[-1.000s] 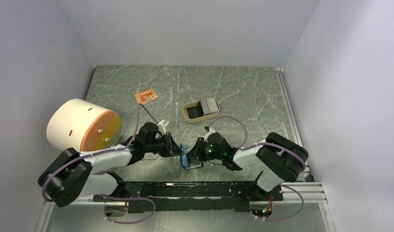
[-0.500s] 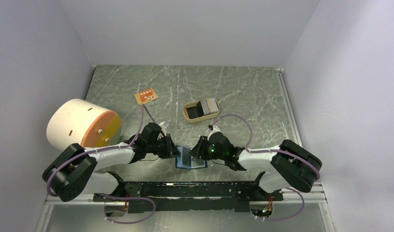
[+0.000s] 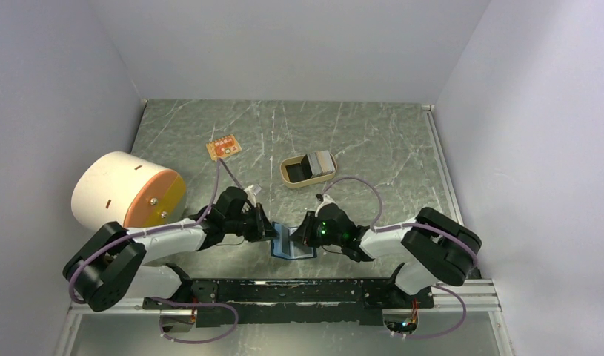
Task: Put the credit cards into the card holder
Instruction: Turn over the card slot in the card holder.
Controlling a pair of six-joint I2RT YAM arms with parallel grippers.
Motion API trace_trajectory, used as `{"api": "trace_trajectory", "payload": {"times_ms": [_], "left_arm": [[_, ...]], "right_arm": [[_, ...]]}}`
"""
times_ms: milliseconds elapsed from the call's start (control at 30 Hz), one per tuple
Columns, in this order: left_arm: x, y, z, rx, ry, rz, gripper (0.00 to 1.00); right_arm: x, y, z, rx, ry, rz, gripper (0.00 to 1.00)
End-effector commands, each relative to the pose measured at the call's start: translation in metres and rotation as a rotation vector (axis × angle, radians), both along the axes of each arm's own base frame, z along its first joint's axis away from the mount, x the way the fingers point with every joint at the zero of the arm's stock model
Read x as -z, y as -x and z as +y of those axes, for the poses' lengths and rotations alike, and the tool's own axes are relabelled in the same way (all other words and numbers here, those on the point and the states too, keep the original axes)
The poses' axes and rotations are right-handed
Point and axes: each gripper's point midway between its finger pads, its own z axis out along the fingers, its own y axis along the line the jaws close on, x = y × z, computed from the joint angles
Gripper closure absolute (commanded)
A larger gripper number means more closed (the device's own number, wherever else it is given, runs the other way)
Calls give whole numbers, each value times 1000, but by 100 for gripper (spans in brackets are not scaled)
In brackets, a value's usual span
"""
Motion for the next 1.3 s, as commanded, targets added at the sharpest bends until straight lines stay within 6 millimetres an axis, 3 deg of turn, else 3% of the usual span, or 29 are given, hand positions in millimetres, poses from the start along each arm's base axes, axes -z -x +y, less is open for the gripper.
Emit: {"api": "trace_trajectory", "payload": {"times_ms": [0, 133, 367, 533, 667, 1100, 1267], "left_arm": [[-31, 0, -14, 40, 101, -55, 91], [-35, 2, -18, 55, 99, -61, 91], [-16, 2, -23, 79, 15, -35, 91], [-20, 1, -35, 108, 20, -46, 91], [-11, -1, -33, 103, -25, -34, 91], [23, -3, -26, 96, -137, 22, 91], [27, -5, -26, 97, -157, 25, 91]], "right_arm": [[2, 6, 9, -39, -15, 8, 81], [5, 6, 8, -45, 4, 8, 82], [13, 4, -6, -25, 92, -5, 75], [23, 8, -2, -43, 86, 25, 77], [25, 6, -6, -30, 108, 22, 78], [12, -7, -48, 80, 255, -50, 73], [-4, -14, -66, 131, 277, -91, 70]]}}
